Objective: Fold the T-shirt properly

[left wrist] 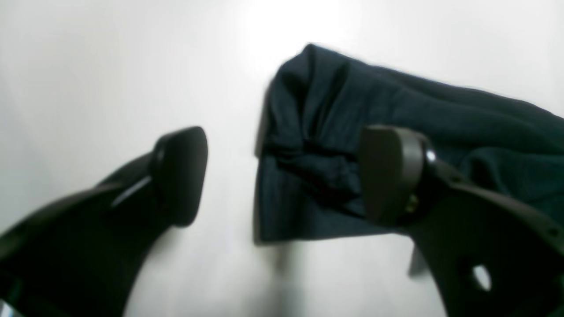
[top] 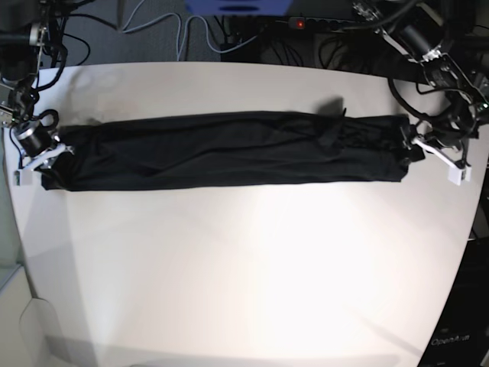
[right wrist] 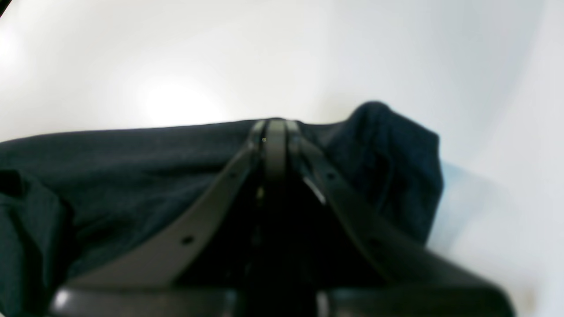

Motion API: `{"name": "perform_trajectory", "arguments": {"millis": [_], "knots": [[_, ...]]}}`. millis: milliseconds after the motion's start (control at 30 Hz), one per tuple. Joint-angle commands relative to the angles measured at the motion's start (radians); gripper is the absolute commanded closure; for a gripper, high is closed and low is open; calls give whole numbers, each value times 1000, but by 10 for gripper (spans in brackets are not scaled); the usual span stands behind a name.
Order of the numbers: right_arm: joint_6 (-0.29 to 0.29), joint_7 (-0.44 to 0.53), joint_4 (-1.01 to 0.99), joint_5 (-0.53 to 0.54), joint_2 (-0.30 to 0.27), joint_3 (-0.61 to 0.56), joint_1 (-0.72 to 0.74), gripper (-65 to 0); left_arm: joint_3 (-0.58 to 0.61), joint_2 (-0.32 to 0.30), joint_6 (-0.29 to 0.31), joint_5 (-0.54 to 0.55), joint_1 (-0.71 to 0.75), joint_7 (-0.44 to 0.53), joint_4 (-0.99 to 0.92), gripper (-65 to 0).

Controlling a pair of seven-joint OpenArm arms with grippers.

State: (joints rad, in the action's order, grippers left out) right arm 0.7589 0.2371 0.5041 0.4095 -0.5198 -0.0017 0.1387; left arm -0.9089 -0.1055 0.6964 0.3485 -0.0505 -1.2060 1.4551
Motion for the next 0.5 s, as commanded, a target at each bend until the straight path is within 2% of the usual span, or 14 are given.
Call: {"name": "perform_trajectory", "arguments": {"millis": [0,200,467], "knots": [[-61,-259,-29,-182,23,-19,-32,0,-2,-18,2,14,-9,12,-18,-510],[-61,-259,-29,-182,23,-19,-32,0,-2,-18,2,14,4,82,-142,-510],[-61,-259,-29,-182,23,-19,-30,0,4,-13,2,19,5,74,-179,-510]]}}
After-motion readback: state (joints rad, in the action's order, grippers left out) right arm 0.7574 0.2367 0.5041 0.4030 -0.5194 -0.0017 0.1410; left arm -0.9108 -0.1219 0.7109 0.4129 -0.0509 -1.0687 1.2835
